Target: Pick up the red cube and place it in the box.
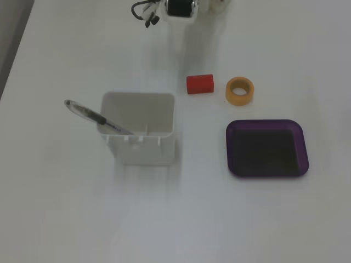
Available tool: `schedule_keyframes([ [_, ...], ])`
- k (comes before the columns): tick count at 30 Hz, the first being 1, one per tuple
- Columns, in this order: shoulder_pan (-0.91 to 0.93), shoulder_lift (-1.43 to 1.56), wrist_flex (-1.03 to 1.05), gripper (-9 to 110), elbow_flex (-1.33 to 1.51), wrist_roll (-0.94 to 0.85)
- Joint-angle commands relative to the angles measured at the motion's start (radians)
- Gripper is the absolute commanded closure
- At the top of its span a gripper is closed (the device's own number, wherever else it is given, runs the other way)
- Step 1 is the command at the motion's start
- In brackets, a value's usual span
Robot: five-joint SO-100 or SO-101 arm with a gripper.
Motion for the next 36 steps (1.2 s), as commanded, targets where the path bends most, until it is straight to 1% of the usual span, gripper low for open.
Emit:
schedule_keyframes([
  [1, -0.034, -0.003, 0.003, 81, -0.044, 0.003],
  [8, -0.046, 0.009, 0.002, 82, -0.032, 0.005],
  [12, -0.048, 0.031, 0.003, 95, -0.028, 0.011],
  [14, -0.048, 0.08, -0.002, 98, -0.009, 0.046],
  [19, -0.049, 0.282, -0.017, 99, 0.135, 0.064],
  [28, -0.044, 0.68, -0.114, 99, 0.359, 0.063],
  [32, -0.043, 0.767, -0.107, 99, 0.391, 0.061],
  [36, -0.041, 0.772, -0.106, 99, 0.387, 0.06],
])
